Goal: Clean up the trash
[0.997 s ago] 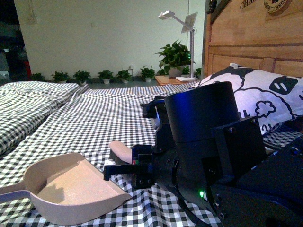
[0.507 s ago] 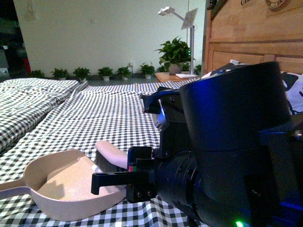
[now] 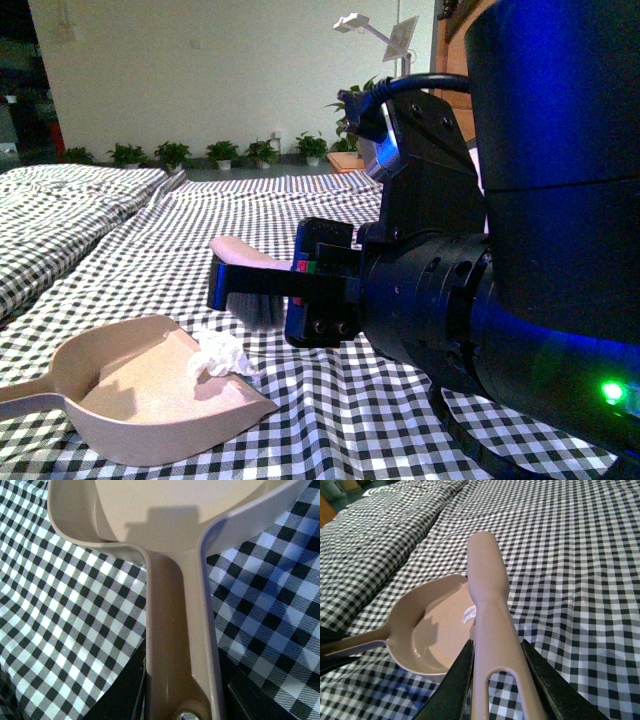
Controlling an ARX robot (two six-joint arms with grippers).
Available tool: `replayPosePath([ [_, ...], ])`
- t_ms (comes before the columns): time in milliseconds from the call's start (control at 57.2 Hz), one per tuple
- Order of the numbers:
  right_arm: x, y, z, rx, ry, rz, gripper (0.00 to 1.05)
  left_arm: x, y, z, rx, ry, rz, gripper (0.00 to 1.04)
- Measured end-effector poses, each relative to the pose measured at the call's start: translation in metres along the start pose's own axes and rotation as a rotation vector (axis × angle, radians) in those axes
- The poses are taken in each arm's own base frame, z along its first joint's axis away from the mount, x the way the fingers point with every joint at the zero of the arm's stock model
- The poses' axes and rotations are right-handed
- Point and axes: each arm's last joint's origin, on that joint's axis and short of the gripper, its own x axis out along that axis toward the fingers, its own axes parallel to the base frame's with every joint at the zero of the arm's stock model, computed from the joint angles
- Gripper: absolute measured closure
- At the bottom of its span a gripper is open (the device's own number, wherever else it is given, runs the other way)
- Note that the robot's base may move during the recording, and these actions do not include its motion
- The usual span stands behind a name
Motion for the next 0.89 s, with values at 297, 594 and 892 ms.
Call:
replayPosePath([
  [297,0.041,0.002,-0.024,-0.043,0.038,0.001,0.82,0.0,0.0,0.0,0.0,0.0,0.0,0.77],
  [594,0.054,-0.007,-0.049,-0.066,0.078,-0.028,0.82,0.0,0.0,0.0,0.0,0.0,0.0,0.77],
  [892,0.033,-0.011,-0.056,-0.047,0.118,-0.022,0.82,0.0,0.0,0.0,0.0,0.0,0.0,0.77],
])
